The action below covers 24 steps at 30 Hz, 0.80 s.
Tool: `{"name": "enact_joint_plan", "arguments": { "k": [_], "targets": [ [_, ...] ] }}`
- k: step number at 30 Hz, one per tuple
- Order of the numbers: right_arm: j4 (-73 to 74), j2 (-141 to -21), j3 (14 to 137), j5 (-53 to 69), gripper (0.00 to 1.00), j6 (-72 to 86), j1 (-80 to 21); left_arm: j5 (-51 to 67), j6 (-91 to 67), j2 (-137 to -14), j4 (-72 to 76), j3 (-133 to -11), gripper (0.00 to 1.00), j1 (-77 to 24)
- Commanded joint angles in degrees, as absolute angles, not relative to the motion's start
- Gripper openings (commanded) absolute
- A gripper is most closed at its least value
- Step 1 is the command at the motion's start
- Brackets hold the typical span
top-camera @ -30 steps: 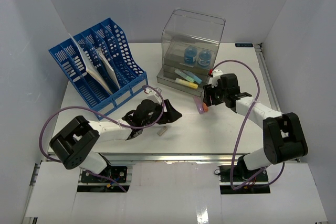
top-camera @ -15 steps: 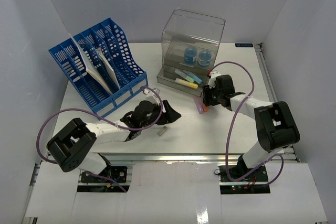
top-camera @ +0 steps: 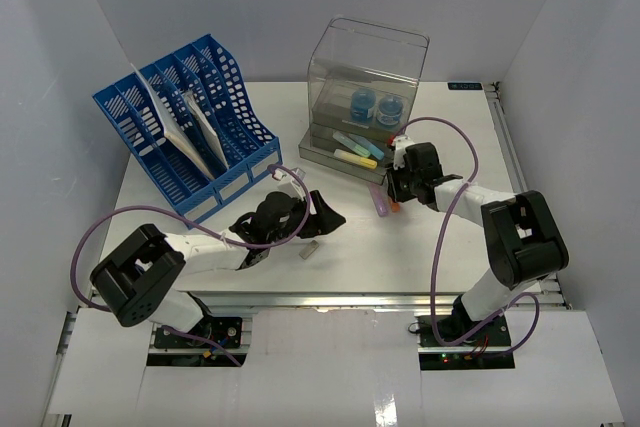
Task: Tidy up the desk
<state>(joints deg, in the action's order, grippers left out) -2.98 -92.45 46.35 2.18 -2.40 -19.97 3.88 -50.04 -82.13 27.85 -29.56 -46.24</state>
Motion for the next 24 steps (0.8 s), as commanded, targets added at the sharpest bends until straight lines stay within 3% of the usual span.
{"name": "enact_joint_plan", "arguments": {
  "k": [1, 14, 21, 24],
  "targets": [
    [3.5, -91.9, 46.0, 0.4, 0.27, -6.3, -19.9, 4.3, -50.2, -80.6, 28.0, -30.4, 0.82, -46.4],
    [6.3, -83.4, 41.9, 5.3, 0.08, -11.2, -19.7, 4.2, -52.0, -85.0, 26.0, -33.4, 0.82, -48.3],
    [8.1, -79.6, 40.8, 6.1, 0.08, -13.0, -19.8, 1.4, -52.8, -91.0, 22.1, -40.8, 0.88, -51.1],
    [8.3, -77.8, 40.6, 6.9, 0.19, -12.7, -19.7, 1.1, -52.8, -93.9, 21.3, -43.1, 0.89, -51.5]
  ]
}}
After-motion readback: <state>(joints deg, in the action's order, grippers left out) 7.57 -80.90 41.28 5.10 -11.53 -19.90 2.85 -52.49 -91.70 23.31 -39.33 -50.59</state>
